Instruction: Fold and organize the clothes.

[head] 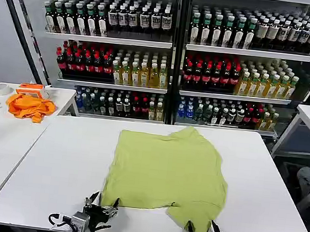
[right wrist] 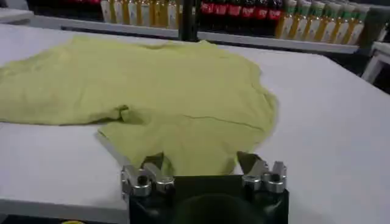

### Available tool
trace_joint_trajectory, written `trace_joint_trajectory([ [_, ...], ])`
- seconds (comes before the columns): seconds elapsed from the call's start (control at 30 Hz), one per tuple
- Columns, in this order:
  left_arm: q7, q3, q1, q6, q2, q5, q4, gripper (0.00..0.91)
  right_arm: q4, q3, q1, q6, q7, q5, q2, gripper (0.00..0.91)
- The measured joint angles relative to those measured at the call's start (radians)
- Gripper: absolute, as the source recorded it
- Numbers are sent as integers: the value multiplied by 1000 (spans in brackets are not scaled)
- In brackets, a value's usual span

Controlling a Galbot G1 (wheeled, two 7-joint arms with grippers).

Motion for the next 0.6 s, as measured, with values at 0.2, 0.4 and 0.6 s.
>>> trace_joint_trajectory([
  [0.2,11,-3,-9,-1,6,-30,16,20,1,3,0,0,-1,18,-3,0],
  [0.4,16,-7,-8,-6,10,-59,17,20,13,9,-11,5,-5,28,-7,0],
  [0.6,17,-23,12,-20,17,-94,-10,20,46,22,-33,8,-10,36,-19,0],
])
